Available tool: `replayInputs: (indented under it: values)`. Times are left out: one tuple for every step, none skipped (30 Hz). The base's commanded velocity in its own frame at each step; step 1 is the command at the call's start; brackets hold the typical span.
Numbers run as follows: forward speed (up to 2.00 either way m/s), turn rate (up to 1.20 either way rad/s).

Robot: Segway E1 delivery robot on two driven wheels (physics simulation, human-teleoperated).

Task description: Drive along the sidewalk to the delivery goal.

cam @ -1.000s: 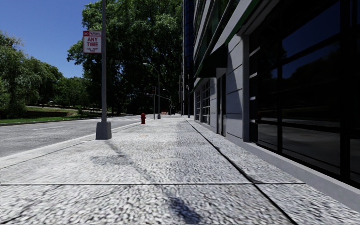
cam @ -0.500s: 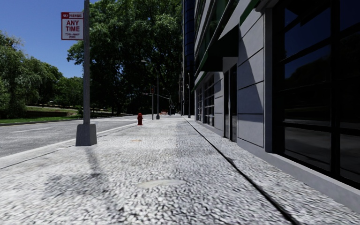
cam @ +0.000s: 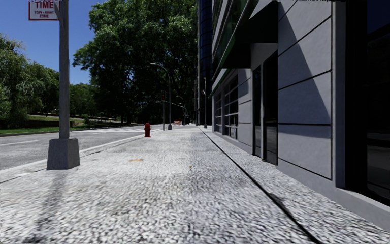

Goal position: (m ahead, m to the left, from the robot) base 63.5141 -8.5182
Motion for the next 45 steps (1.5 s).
replayInputs:
  values:
    - [2.00, 0.00]
    - [2.00, 0.00]
    - [2.00, 0.00]
    - [2.00, 0.00]
    - [2.00, 0.00]
    - [2.00, 0.00]
    - [2.00, 0.00]
    - [2.00, 0.00]
    - [2.00, 0.00]
    - [2.00, 0.00]
    - [2.00, 0.00]
    - [2.00, 0.00]
    - [2.00, 0.00]
    - [2.00, 0.00]
    - [2.00, 0.00]
    - [2.00, 0.00]
    - [2.00, 0.00]
    - [2.00, 0.00]
    - [2.00, 0.00]
    - [2.00, 0.00]
    - [2.00, 0.00]
    - [2.00, 0.00]
    - [2.00, 0.00]
    - [2.00, 0.00]
    - [2.00, 0.00]
    - [2.00, 0.00]
    - [2.00, 0.00]
    - [2.00, 0.00]
    - [2.00, 0.00]
    - [2.00, 0.00]
    - [2.00, 0.00]
    - [2.00, 0.00]
    - [2.00, 0.00]
    - [2.00, 0.00]
    - [2.00, 0.00]
    - [2.00, 0.00]
    - [2.00, 0.00]
    - [2.00, 0.00]
    - [2.00, 0.00]
    - [2.00, 0.00]
    - [2.00, 0.00]
    - [2.00, 0.00]
    - [2.00, 0.00]
    - [2.00, 0.00]
    - [2.00, 0.00]
